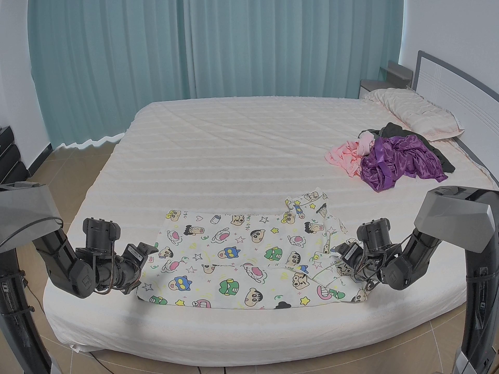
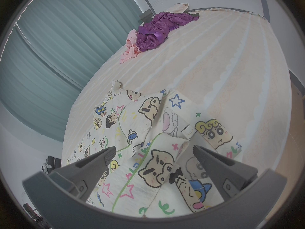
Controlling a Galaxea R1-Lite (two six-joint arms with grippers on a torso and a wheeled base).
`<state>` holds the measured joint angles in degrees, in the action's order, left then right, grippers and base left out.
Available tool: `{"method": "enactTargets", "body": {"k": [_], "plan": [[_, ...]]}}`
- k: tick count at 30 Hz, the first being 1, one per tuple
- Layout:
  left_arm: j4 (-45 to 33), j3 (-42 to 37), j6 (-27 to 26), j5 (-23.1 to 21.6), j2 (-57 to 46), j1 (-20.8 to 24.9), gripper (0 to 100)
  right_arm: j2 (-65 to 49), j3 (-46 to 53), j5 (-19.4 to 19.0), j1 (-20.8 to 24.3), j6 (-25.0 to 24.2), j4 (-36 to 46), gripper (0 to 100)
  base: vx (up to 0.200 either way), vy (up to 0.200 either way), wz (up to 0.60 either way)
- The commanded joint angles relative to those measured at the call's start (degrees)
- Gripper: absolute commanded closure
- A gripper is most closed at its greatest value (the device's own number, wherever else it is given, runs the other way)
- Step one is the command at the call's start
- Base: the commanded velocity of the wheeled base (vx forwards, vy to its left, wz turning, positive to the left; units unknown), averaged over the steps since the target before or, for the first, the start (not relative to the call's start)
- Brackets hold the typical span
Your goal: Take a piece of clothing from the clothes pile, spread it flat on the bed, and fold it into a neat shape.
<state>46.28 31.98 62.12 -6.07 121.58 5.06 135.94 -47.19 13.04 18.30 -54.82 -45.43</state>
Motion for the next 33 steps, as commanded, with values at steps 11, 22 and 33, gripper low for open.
{"method": "enactTargets", "body": {"k": [11,22,33], "plan": [[0.04,-0.07,0.02,0.01,0.15,0.04,0,0.56,-1.85,0.05,-0.19,-0.02,1.66,100,0.000,0.000,0.00],[0.04,0.02,0.10,-0.08,0.15,0.04,0,0.12,-1.85,0.93,-0.28,1.74,3.07,100,0.000,0.000,0.00],[0.04,-0.07,0.10,-0.08,0.15,0.04,0,-7.27,0.70,3.22,1.21,1.74,5.80,100,0.000,0.000,0.00]]}}
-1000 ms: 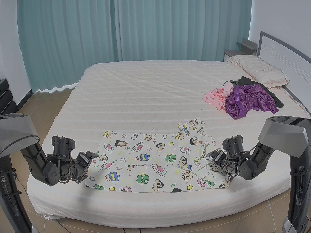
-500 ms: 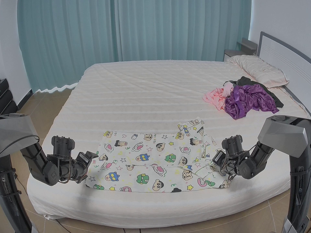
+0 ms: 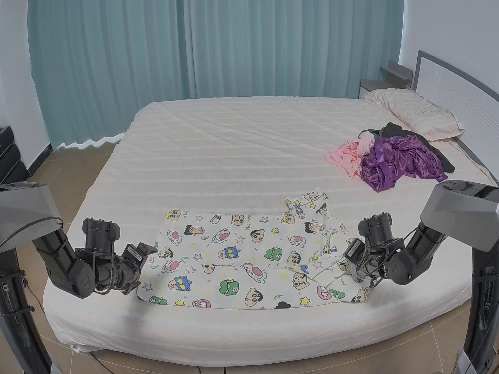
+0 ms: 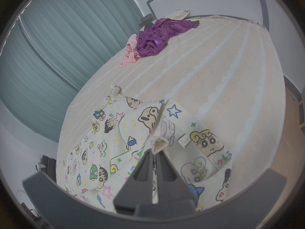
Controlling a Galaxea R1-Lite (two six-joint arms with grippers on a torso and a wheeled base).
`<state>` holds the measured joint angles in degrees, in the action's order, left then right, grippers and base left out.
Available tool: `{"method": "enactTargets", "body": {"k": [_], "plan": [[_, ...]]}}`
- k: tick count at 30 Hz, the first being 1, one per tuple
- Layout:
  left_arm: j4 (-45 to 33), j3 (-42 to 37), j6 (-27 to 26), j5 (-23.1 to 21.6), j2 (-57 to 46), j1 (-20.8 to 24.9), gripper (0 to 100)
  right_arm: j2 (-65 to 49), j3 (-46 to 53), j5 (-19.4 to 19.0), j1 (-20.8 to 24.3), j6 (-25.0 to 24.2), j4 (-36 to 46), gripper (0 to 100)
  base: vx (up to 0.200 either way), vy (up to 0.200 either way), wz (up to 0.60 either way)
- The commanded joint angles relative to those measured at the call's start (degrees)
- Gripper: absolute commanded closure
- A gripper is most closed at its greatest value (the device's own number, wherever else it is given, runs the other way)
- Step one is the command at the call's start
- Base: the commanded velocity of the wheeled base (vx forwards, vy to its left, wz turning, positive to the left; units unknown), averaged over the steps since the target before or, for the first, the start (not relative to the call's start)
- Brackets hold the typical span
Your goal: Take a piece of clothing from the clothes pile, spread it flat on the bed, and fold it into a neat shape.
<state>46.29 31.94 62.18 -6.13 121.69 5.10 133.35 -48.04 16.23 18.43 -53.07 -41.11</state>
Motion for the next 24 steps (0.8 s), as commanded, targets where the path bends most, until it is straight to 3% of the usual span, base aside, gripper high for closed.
{"method": "enactTargets", "body": {"k": [1,24], "plan": [[0.03,-0.04,0.04,-0.02,0.04,0.00,0,-6.35,2.34,-0.05,1.78,-0.02,2.17,100,0.000,0.000,0.00],[0.03,-0.04,0.04,-0.02,-0.05,0.00,0,-21.73,2.34,1.18,7.85,-0.28,22.12,100,0.000,0.000,0.00]]}}
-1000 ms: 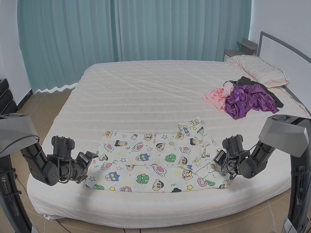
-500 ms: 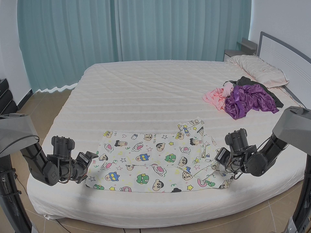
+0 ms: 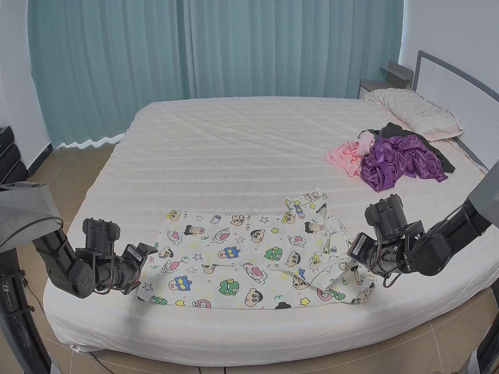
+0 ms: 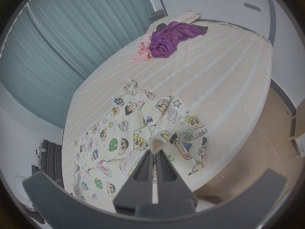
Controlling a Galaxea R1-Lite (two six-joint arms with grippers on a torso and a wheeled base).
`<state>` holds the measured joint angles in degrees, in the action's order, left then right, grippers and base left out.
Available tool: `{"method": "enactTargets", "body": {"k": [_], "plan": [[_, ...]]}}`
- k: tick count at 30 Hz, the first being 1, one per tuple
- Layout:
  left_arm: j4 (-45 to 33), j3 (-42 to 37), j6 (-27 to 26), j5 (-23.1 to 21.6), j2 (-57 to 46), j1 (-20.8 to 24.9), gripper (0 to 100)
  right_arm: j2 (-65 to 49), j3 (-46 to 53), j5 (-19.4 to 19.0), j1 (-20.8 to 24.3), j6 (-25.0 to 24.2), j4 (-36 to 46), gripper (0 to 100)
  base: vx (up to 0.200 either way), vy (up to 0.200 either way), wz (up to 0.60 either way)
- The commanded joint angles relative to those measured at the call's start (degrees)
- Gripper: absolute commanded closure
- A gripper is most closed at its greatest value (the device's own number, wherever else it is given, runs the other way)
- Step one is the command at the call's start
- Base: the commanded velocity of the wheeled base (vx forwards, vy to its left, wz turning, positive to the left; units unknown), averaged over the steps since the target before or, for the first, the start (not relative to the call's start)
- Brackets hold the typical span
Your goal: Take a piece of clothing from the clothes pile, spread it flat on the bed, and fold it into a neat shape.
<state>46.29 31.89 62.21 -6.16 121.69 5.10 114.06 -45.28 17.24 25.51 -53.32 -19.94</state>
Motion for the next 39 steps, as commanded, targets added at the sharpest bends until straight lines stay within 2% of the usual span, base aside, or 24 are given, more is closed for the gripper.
{"method": "enactTargets", "body": {"k": [1,5,20,21,34,37,39], "plan": [[0.03,0.01,0.02,0.00,-0.05,0.00,0,-2.43,-0.43,0.16,0.76,-0.03,0.96,100,0.000,0.000,0.00],[0.03,0.01,0.02,0.00,-0.05,0.00,0,-2.26,1.95,1.13,3.40,-1.08,2.10,100,0.000,0.000,0.00],[0.03,0.01,0.02,0.00,-0.05,0.00,0,-1.47,5.90,4.65,7.71,-2.23,2.19,100,0.000,0.000,0.00],[0.03,0.01,0.02,0.00,-0.05,0.00,0,-1.20,6.16,4.74,7.80,-2.31,2.10,0,0.000,0.000,0.00],[-0.06,0.01,0.19,0.00,-0.22,0.00,0,-3.23,6.69,4.21,7.71,-1.96,1.66,0,0.000,0.000,0.00],[-0.06,0.01,0.11,-0.08,-0.31,0.00,0,-0.59,5.81,2.98,6.74,-1.96,1.14,0,0.000,0.000,0.00],[-0.06,0.01,0.11,-0.17,-0.31,0.00,0,2.58,3.79,0.25,6.74,-1.87,0.17,0,0.000,0.000,0.00]]}}
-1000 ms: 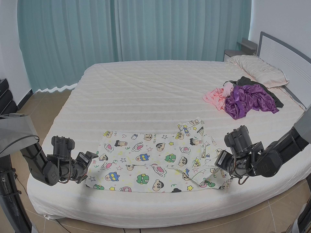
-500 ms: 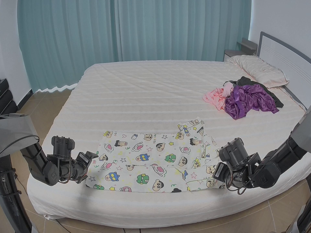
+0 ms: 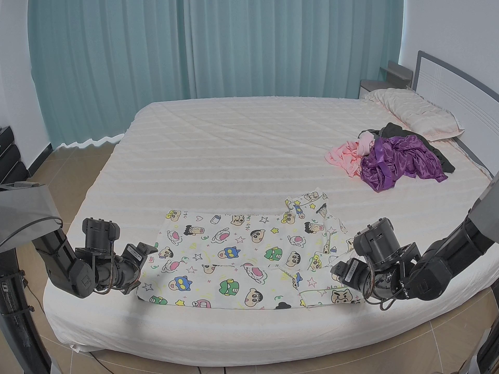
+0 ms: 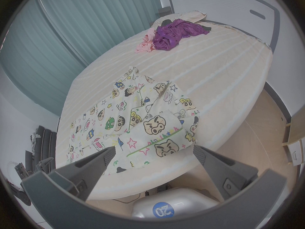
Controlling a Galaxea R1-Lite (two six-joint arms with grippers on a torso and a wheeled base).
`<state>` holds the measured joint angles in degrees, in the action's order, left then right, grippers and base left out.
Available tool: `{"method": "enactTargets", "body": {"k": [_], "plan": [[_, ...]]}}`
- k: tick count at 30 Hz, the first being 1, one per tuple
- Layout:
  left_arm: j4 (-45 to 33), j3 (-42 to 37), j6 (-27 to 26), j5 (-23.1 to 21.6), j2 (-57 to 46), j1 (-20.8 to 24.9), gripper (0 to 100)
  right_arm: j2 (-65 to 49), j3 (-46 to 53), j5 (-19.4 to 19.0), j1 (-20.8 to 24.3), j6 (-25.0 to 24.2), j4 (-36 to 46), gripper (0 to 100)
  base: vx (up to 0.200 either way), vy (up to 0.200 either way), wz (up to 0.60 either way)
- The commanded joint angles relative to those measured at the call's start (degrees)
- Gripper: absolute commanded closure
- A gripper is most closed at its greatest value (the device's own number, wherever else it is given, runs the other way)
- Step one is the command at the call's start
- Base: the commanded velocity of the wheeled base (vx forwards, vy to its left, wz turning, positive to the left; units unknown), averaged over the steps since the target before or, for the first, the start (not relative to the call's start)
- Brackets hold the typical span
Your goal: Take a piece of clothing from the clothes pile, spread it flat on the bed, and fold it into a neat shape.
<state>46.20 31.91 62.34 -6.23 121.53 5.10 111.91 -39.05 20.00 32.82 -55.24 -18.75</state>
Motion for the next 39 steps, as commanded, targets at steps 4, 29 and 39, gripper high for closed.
{"method": "enactTargets", "body": {"k": [4,29,39], "plan": [[0.03,-0.10,-0.03,-0.10,-0.15,0.00,0,8.50,-5.95,-7.79,0.41,0.13,-3.49,0,0.000,0.000,0.00],[0.38,-1.24,0.06,-0.45,-1.56,0.09,0,13.95,-11.93,-7.70,-6.98,3.82,-8.67,0,0.000,0.000,0.00],[11.10,-5.46,0.24,-0.54,-1.03,0.27,0,-4.95,2.84,-8.32,-8.82,4.00,-11.31,0,0.040,0.000,0.00]]}}
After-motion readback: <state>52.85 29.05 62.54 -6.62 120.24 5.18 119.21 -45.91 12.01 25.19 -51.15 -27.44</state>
